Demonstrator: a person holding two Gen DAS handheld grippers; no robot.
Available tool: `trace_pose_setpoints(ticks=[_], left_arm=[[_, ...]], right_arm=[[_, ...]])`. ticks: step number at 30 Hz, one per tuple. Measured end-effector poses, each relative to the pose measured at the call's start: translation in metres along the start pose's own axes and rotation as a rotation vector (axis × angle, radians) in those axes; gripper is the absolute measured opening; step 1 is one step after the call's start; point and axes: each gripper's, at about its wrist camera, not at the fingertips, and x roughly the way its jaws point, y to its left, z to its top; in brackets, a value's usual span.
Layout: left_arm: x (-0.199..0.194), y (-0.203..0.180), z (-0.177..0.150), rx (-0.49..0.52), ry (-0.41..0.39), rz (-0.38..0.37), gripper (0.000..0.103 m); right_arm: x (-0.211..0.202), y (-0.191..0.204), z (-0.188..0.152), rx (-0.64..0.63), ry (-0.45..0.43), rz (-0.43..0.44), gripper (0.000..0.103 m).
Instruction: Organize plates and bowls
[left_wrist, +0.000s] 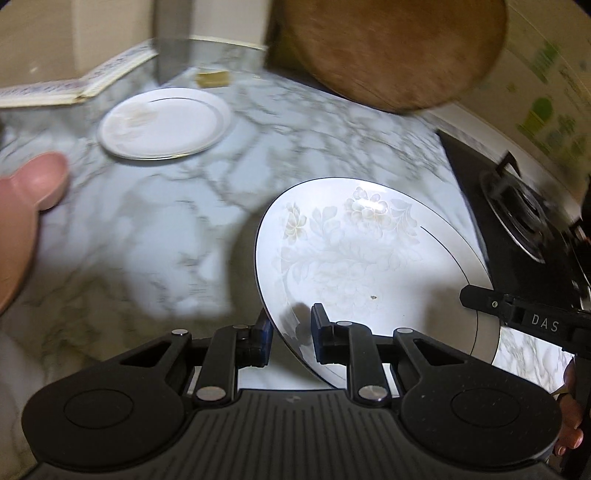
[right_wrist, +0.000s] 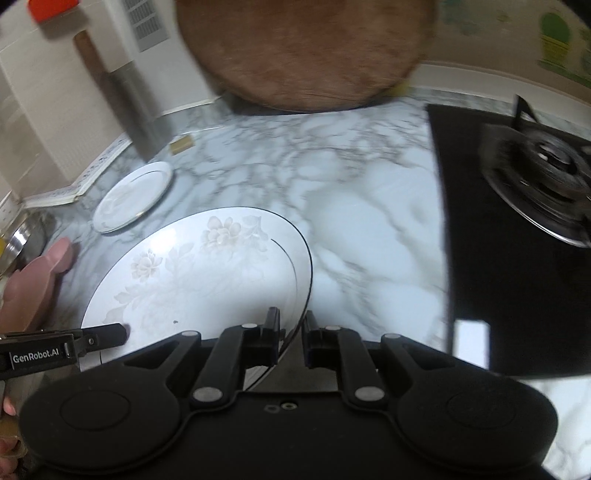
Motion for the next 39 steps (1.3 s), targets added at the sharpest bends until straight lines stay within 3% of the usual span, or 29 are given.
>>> trace_pose_setpoints(ticks=[12, 27, 31, 39], left_arm=[[0.014, -0.022, -0.008, 0.072, 0.041, -0.041, 0.02], [0.007, -0.018, -0.008, 0.064, 0.024, -0.02, 0.021], [0.002, -0.015, -0.008, 0.056, 0.011, -0.015, 0.021], [-0.015, -0.005, -0.009, 0.039, -0.033, 0.019, 0.042]], right_arm=[[-0.01, -0.032, -0.019, 0.09, -0.005, -0.059, 0.014], [-0.025, -0.028, -0.017, 0.051, -0.052, -0.127, 0.015], [-0.033, -0.019, -0.017, -0.016, -0.095, -0.171, 0.015], [-0.052, -0.004, -0.007, -0.086, -0.169, -0.185, 0.016]])
